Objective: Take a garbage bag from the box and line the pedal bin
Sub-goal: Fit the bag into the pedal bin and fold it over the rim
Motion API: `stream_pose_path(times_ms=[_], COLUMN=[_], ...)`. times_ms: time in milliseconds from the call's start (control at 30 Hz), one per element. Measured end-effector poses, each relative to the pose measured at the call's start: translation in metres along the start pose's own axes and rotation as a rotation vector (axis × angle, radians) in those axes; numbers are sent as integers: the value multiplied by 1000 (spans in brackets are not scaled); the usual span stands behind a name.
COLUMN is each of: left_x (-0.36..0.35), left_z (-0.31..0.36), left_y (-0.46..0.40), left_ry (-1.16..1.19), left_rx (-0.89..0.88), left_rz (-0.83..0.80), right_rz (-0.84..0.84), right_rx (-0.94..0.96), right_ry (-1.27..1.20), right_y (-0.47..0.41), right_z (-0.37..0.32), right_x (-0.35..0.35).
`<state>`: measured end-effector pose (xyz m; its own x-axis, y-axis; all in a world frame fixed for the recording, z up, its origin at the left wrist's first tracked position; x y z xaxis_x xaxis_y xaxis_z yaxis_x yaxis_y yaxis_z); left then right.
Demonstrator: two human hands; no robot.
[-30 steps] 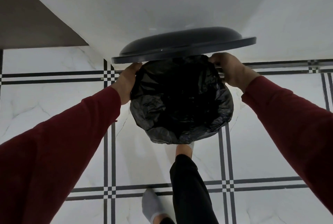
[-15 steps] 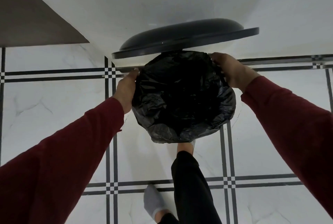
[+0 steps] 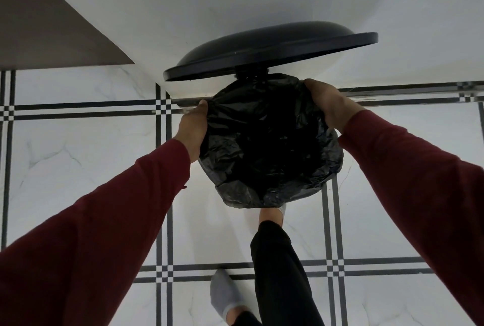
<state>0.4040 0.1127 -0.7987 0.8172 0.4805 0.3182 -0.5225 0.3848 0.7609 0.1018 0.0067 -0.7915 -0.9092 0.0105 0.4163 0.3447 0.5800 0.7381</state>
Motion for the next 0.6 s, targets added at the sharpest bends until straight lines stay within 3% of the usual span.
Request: stream_pose_path(times_ms=[167,267,333,400,467,533,600], left_x=[-8,0,8,19,26,20,6], left_z=[-6,-2,9,30,55,71,74], left_y=[-2,-13,-17,-8,12,28,30], left_ry=[38,-26,-156,-404,-421,-281,-242], left_rx=[27,-37,-132,-296,-470,-610,-632], left_rz=[-91,-9,110,283,423,411,322], right_rz=[90,121,193,386,511,420,283], right_rx=[28,81,233,512,704,740,684], right_ry=[95,174,335,530,538,375,268], right_y=[0,-5,-6,3,24,33,32], right_z=[-4,-9,-23,-51,-70,-72,-64], right_x=[6,9,16,29,35,27,14])
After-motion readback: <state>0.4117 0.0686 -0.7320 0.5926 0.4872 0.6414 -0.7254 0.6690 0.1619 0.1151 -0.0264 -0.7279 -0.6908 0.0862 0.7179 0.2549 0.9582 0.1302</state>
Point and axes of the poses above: each hand's wrist, its own y-axis away from the middle knuckle, its own x-axis out of the back of the hand, z = x × y, the point moved 10 cm from there along -y, towards the middle knuckle, and after that the axes turned 14 degrees about z, right-handed, at the moved point
